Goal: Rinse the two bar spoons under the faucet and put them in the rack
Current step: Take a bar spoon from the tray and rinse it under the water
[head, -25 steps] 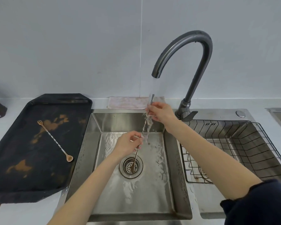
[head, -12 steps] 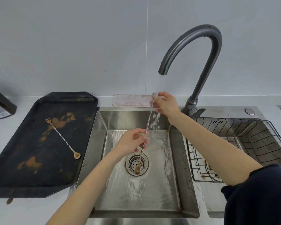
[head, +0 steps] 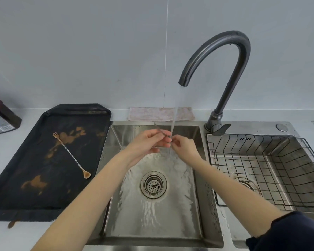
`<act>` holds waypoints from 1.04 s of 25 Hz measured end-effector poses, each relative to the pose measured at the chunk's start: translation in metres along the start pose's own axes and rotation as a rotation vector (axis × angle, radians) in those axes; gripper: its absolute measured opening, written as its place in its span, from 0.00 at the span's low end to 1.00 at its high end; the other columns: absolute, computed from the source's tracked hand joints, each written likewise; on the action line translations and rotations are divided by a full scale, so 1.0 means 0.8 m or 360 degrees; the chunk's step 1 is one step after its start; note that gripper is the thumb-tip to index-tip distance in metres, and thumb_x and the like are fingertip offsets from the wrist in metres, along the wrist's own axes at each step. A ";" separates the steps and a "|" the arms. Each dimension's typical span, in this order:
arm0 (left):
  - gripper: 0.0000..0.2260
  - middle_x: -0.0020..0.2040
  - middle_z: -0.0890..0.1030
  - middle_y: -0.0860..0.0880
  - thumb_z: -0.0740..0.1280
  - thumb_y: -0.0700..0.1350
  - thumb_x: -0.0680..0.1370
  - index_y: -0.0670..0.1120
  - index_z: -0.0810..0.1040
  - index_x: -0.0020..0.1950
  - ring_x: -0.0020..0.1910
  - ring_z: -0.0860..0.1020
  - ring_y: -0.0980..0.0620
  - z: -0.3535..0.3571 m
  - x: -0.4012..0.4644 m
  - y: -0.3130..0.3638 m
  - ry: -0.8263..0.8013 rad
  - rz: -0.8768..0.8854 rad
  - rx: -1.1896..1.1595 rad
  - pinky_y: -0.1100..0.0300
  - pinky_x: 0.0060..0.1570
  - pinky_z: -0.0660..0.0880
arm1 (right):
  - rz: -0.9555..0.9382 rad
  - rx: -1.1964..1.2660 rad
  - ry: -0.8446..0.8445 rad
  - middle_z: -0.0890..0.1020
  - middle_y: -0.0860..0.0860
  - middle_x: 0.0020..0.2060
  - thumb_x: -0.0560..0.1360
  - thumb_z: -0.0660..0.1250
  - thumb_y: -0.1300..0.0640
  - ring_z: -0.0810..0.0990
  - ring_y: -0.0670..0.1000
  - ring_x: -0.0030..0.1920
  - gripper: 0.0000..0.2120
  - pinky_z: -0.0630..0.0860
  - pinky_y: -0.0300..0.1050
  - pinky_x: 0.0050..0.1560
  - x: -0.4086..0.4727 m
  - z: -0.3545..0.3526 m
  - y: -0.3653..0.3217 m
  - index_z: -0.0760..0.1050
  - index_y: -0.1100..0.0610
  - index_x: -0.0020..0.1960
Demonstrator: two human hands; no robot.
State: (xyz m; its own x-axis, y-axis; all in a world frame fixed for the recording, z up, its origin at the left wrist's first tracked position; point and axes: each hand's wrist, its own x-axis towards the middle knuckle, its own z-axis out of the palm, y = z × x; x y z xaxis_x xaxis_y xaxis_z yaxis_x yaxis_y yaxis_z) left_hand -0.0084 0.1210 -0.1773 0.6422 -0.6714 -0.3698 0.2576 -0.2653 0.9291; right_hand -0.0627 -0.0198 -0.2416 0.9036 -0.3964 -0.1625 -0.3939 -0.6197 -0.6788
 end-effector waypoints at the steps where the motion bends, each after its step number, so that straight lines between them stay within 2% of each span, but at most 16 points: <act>1: 0.11 0.41 0.81 0.54 0.58 0.41 0.80 0.51 0.79 0.48 0.35 0.81 0.64 0.003 0.006 0.004 0.0010 0.0013 0.0023 0.70 0.35 0.72 | 0.0002 -0.0042 -0.0011 0.84 0.60 0.49 0.78 0.61 0.59 0.81 0.59 0.50 0.10 0.74 0.44 0.46 -0.005 0.005 0.006 0.77 0.61 0.56; 4: 0.09 0.42 0.80 0.53 0.60 0.41 0.79 0.46 0.78 0.56 0.38 0.79 0.61 0.014 0.029 0.011 0.0083 0.0023 0.0192 0.70 0.35 0.72 | 0.0010 -0.0157 -0.0024 0.83 0.60 0.47 0.78 0.62 0.57 0.80 0.60 0.48 0.09 0.76 0.50 0.46 -0.022 0.015 0.021 0.77 0.62 0.49; 7: 0.12 0.38 0.77 0.53 0.63 0.44 0.78 0.42 0.78 0.59 0.34 0.75 0.60 0.026 0.048 0.013 0.0176 -0.0004 0.0372 0.75 0.28 0.70 | 0.0025 -0.0141 0.0020 0.81 0.58 0.47 0.77 0.64 0.57 0.80 0.57 0.47 0.09 0.76 0.50 0.47 -0.038 0.019 0.033 0.77 0.63 0.45; 10: 0.12 0.32 0.72 0.52 0.63 0.45 0.77 0.41 0.80 0.56 0.30 0.69 0.59 0.035 0.062 0.012 0.0269 0.0052 0.0546 0.78 0.23 0.65 | 0.0114 -0.0095 0.0016 0.82 0.58 0.47 0.77 0.65 0.56 0.81 0.57 0.47 0.09 0.79 0.51 0.48 -0.049 0.022 0.044 0.77 0.61 0.46; 13: 0.12 0.31 0.72 0.54 0.64 0.47 0.77 0.44 0.81 0.55 0.31 0.68 0.60 0.041 0.070 0.011 0.0319 0.0085 0.0639 0.70 0.31 0.65 | 0.0192 -0.0029 -0.0009 0.84 0.58 0.44 0.77 0.64 0.55 0.82 0.57 0.46 0.08 0.81 0.52 0.48 -0.058 0.024 0.051 0.77 0.60 0.48; 16: 0.12 0.32 0.74 0.55 0.65 0.48 0.76 0.43 0.82 0.54 0.33 0.70 0.61 0.042 0.075 0.014 0.0364 0.0118 0.0621 0.72 0.33 0.67 | 0.0230 -0.0044 -0.0041 0.85 0.57 0.44 0.77 0.63 0.55 0.82 0.56 0.46 0.09 0.79 0.48 0.47 -0.066 0.027 0.053 0.78 0.60 0.50; 18: 0.11 0.38 0.78 0.51 0.65 0.47 0.76 0.43 0.81 0.54 0.36 0.74 0.58 0.041 0.078 0.018 0.0400 0.0120 0.0565 0.69 0.37 0.69 | 0.0252 -0.0038 -0.0038 0.85 0.56 0.45 0.77 0.64 0.54 0.82 0.55 0.46 0.09 0.78 0.48 0.47 -0.070 0.029 0.053 0.78 0.60 0.50; 21: 0.11 0.42 0.80 0.48 0.64 0.45 0.77 0.42 0.81 0.54 0.36 0.76 0.58 0.038 0.080 0.026 0.0453 0.0135 0.0491 0.71 0.33 0.71 | 0.0275 -0.0010 -0.0022 0.83 0.54 0.42 0.76 0.66 0.53 0.81 0.54 0.44 0.10 0.78 0.49 0.48 -0.074 0.031 0.054 0.77 0.60 0.47; 25: 0.10 0.38 0.80 0.53 0.62 0.45 0.78 0.44 0.81 0.41 0.36 0.77 0.60 0.039 0.080 0.035 0.0457 0.0190 0.0431 0.73 0.32 0.70 | 0.0263 0.0003 0.0028 0.84 0.54 0.44 0.75 0.67 0.52 0.81 0.54 0.46 0.10 0.78 0.49 0.47 -0.074 0.030 0.053 0.76 0.60 0.47; 26: 0.10 0.40 0.81 0.52 0.62 0.45 0.78 0.45 0.81 0.42 0.37 0.77 0.59 0.039 0.080 0.037 0.0472 0.0206 0.0421 0.72 0.33 0.70 | 0.0261 0.0003 0.0041 0.84 0.54 0.44 0.75 0.67 0.52 0.81 0.54 0.46 0.10 0.78 0.48 0.46 -0.073 0.030 0.053 0.76 0.60 0.47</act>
State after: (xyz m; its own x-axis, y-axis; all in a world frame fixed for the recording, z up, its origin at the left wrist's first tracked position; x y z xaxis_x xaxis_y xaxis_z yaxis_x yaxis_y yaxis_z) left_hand 0.0175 0.0485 -0.1736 0.8471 -0.4928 -0.1988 -0.0085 -0.3866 0.9222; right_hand -0.1283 -0.0065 -0.2779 0.8227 -0.5094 -0.2525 -0.5352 -0.5442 -0.6461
